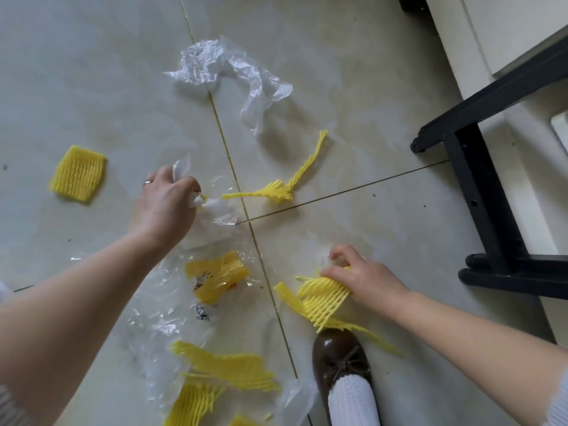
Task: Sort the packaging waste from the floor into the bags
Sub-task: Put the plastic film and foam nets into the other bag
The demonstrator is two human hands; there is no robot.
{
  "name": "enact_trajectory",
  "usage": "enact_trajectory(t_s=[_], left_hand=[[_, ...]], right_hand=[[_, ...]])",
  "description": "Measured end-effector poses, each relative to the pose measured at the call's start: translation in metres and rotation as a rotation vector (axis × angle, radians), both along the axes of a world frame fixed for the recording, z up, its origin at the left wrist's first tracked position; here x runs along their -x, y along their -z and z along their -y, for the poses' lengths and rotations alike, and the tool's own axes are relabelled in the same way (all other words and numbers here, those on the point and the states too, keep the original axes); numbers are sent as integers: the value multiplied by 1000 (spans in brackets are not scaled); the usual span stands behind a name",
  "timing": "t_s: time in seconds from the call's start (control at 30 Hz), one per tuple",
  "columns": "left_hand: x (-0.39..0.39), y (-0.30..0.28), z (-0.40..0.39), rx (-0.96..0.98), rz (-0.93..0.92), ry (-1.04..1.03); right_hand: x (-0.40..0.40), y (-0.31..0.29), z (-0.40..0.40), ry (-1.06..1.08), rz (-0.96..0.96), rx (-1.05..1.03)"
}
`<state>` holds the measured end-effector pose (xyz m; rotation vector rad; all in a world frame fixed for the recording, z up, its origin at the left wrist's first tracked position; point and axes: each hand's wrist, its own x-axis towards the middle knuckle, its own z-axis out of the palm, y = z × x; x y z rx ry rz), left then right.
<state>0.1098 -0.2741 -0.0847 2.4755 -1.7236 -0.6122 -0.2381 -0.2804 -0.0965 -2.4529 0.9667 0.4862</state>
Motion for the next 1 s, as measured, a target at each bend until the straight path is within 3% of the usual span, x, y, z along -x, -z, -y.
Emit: enact_trajectory(t_s=[0.17, 0.43, 0.6, 0.7, 0.87, 1.0], left_hand=[[-16, -14, -14, -1, -6, -29], [-44, -80, -52, 101, -11, -141], [-66, -124, -97, 81, -153, -249], [-72, -149, -127, 108, -151, -291], [-79, -187, -171, 175, -76, -518], [-84, -227, -209, 338, -347, -780]], right_hand=[[-25, -6, 15, 96, 98, -87], [-90, -54, 28, 391, 477, -124], [-113, -83, 11, 522, 539, -126], [-118, -101, -7, 497, 543, -148], [-122, -138, -32, 535, 616, -174], [-140, -177, -45, 539, 713, -207]])
